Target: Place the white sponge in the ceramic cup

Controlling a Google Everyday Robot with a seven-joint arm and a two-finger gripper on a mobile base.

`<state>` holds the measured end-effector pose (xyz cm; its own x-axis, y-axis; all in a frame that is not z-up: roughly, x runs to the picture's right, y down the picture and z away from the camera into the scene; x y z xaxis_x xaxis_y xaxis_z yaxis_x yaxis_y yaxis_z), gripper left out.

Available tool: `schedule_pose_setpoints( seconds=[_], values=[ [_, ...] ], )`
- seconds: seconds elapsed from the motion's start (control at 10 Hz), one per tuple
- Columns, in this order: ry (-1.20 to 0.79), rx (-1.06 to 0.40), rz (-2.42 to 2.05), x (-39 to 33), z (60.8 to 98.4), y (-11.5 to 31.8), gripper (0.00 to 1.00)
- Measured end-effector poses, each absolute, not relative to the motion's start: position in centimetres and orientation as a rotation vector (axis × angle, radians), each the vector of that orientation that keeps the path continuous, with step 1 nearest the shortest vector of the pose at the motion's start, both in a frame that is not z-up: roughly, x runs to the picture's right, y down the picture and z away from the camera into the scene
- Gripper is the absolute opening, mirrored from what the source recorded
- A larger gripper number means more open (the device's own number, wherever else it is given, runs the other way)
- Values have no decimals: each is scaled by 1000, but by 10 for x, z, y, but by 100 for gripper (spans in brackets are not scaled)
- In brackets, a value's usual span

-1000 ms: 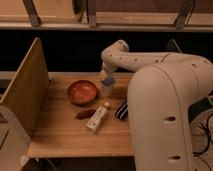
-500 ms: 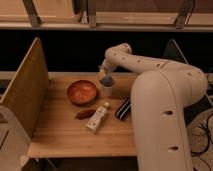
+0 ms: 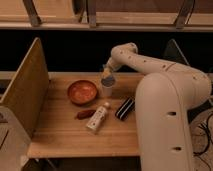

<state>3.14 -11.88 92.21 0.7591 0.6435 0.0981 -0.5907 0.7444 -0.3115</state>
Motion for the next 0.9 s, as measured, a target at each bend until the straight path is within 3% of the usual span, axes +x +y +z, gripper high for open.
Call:
schedule_pose_setpoints(
  seconds=[0.2, 0.5, 0.6, 0.7, 0.9],
  values=[
    [-205, -271, 681, 31, 922, -119, 7],
    [-206, -271, 680, 30, 922, -119, 33],
    [-206, -271, 680, 30, 922, -119, 56],
    [-206, -271, 680, 30, 922, -119, 69],
    [-206, -271, 680, 30, 922, -119, 80]
  ],
)
